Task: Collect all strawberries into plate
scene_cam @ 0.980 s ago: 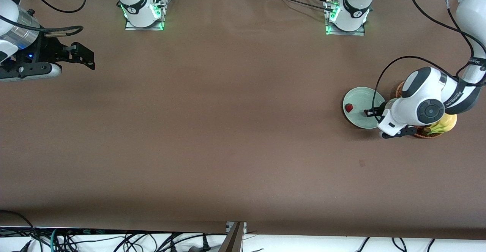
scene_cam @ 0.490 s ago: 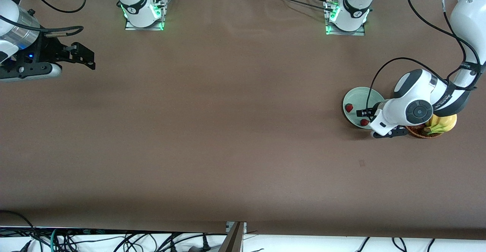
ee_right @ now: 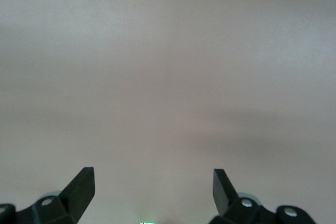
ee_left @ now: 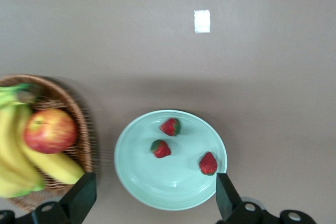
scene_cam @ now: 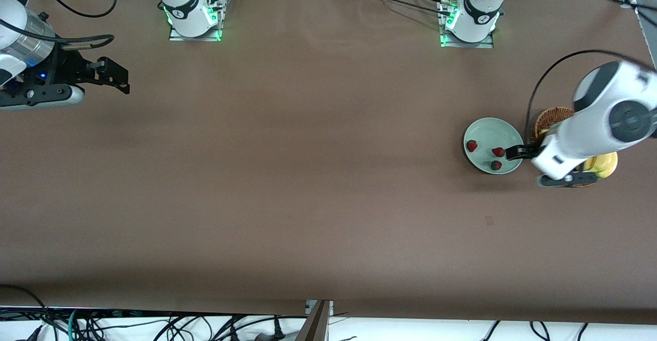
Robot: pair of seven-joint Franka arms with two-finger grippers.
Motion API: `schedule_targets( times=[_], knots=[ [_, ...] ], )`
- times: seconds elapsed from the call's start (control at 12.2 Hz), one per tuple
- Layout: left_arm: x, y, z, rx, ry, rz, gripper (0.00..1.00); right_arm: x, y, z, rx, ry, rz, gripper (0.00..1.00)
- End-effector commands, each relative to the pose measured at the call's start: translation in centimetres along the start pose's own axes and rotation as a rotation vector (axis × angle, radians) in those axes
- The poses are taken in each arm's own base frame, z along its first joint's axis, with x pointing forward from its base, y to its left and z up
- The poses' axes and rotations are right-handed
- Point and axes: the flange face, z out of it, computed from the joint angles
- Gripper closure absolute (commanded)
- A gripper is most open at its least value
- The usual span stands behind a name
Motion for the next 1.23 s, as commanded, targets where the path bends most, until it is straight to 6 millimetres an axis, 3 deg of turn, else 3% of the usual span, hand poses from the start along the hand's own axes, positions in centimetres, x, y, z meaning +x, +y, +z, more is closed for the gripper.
schedule_targets(
  times=[0.0,0.16,0.25,0.33,0.65,0.9,1.14],
  knots=[
    [-0.3,-1.4,-4.8,-0.007,0.005,0.014,0.00,-0.1,-0.2,-0.6,-0.001,0.000,0.002,0.01],
    [-0.5,-2.4,-9.2,-0.064,0.017,0.093,0.00,-0.1,-0.2,-0.6,0.005,0.000,0.003,0.01],
    [-0.5,-3.3,-10.1,-0.069,0.011,0.111,0.00,0.0,-0.2,-0.6,0.005,0.002,0.003,0.01],
    [-0.6,-3.1,-12.1,-0.071,0.025,0.130,0.00,0.0,-0.2,-0.6,0.005,0.002,0.003,0.01],
    [-2.7,-2.1,-16.3,-0.053,0.041,0.226,0.00,0.0,-0.2,-0.6,0.005,0.002,0.003,0.01],
    [-4.5,-1.6,-18.1,-0.089,0.055,0.210,0.00,0.0,-0.2,-0.6,0.005,0.002,0.003,0.01],
    [-5.9,0.0,-18.0,-0.088,0.053,0.209,0.00,-0.1,-0.2,-0.6,0.005,-0.001,0.003,0.01]
  ],
)
